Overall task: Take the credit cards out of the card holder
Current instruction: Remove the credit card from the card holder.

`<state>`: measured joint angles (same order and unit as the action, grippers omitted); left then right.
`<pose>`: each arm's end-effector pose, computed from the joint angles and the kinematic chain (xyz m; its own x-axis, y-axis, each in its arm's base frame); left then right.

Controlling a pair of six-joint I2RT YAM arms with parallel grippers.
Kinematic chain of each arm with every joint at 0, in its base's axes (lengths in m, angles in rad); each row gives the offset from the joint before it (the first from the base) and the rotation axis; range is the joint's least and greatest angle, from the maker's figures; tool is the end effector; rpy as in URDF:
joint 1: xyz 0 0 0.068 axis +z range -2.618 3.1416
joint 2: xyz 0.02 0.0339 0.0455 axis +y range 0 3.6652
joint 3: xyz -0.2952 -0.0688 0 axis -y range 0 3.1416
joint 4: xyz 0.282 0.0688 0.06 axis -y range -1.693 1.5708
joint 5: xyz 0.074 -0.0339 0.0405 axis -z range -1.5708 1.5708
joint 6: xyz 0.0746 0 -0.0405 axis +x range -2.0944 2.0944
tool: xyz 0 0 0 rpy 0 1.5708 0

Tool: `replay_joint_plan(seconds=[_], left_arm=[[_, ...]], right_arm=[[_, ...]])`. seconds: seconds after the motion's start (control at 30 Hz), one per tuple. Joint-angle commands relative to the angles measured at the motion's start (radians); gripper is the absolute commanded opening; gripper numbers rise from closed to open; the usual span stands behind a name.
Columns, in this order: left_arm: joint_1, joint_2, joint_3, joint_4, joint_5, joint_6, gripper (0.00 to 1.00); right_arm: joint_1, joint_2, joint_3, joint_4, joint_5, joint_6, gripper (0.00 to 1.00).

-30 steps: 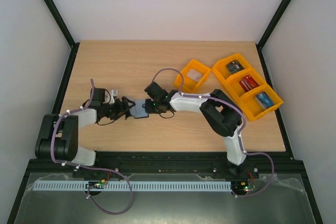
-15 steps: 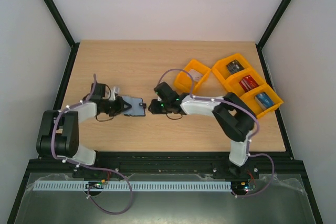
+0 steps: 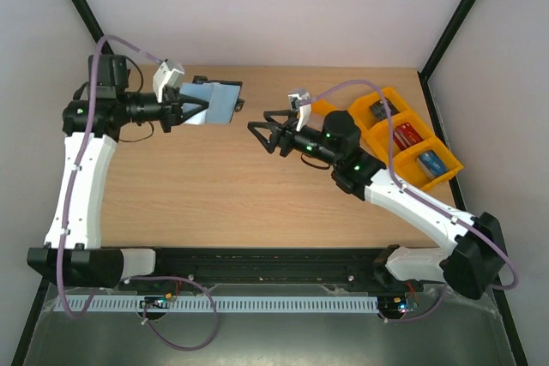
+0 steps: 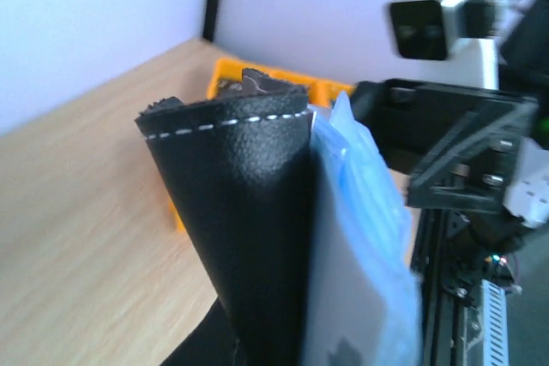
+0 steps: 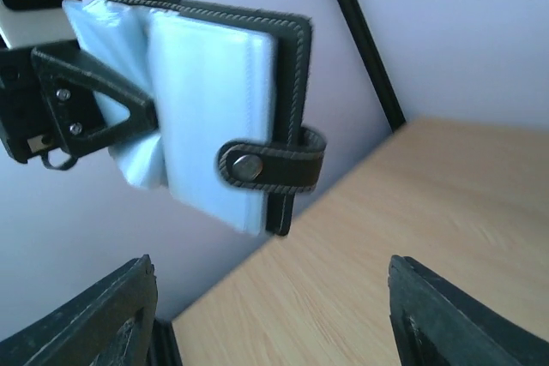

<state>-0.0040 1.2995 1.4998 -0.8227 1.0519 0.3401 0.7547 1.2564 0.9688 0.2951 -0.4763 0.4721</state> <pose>0.2952 -0.0660 0.4481 -0.3136 0.1667 -0.9348 0.8615 0.4641 -0.2062 0.2362 0.2691 0.3728 -0.4239 0.1561 -0.8922 -0.8422 0.2945 0.4517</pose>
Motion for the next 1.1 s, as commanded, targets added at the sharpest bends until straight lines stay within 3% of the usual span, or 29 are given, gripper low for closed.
replay_joint_plan(seconds=[0.0,0.2,0.5,0.73,0.97,1.07], left_arm=[[-0.064,-0.036,0.167,-0.303,0.138,0.159,0.02],[-0.124,-0.071,0.255,-0.281,0.209,0.054,0.02],[-0.142,-0.071,0.248,-0.301,0.209,0.086,0.02],[-0.156,-0.080,0.135,-0.232,0.314,0.036,0.02],[-0.163,-0.078,0.130,-0.235,0.305,0.045,0.02],[-0.162,-0.078,0.161,-0.259,0.287,0.058,0.02]], right_arm=[[0.002,-0.048,-0.004,0.188,-0.060,-0.032,0.71],[0.038,-0.058,0.035,0.197,-0.057,-0.042,0.67],[0.068,-0.063,0.049,0.168,0.028,-0.094,0.63],[0.125,-0.012,0.093,0.192,0.012,-0.105,0.72],[0.136,0.028,0.134,0.146,0.075,-0.152,0.72],[0.121,-0.010,0.125,0.113,0.075,-0.189,0.80]])
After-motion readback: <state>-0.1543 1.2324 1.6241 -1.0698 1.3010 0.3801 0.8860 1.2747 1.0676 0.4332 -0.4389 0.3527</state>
